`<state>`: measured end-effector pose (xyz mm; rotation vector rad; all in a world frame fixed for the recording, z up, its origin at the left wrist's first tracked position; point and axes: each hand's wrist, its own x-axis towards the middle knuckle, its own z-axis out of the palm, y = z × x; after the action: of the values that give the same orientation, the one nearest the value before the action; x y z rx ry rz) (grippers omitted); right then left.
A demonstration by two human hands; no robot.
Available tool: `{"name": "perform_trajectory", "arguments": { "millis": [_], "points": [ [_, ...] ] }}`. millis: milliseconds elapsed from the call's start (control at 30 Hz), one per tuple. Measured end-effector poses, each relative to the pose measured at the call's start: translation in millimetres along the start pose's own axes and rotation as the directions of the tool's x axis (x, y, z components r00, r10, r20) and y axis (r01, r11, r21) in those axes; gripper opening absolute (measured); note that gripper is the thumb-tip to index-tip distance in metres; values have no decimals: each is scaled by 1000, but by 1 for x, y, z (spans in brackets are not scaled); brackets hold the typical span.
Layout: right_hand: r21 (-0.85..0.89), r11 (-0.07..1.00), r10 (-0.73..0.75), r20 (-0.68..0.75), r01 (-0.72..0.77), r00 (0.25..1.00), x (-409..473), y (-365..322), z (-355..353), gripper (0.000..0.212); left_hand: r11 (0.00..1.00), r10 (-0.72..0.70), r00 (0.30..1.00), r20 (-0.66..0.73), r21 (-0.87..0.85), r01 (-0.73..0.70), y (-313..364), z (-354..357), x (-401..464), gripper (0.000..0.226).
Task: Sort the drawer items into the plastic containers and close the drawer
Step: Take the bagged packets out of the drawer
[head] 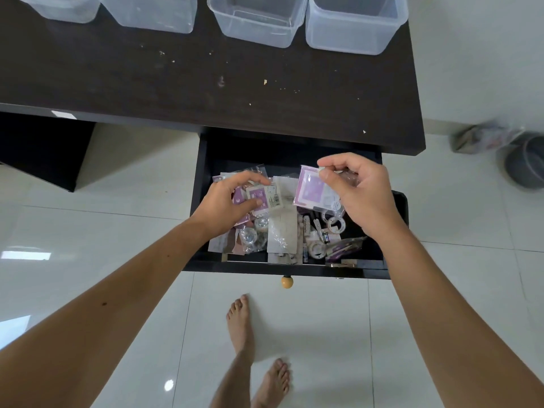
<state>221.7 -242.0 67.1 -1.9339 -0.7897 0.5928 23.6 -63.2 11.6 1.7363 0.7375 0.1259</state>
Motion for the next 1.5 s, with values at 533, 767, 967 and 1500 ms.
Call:
{"name": "perform_trajectory", "arguments": {
  "millis": [533,767,967,1500],
  "points": [
    [66,998,21,-49,-17,999,3,5,80,22,982,184,983,-11,-45,-184,-1,-19,1,30],
    [-367,923,42,390,114,920,5,39,61,48,971,186,971,-150,178,-159,-7,-65,0,27],
    [-568,799,61,405,198,912,4,47,64,77,958,198,974,-112,232,-168,-8,-59,0,32],
    [-363,932,32,126,16,992,4,53,69,44,969,169,968,-187,211,-128,-17,-54,7,27]
  ]
}}
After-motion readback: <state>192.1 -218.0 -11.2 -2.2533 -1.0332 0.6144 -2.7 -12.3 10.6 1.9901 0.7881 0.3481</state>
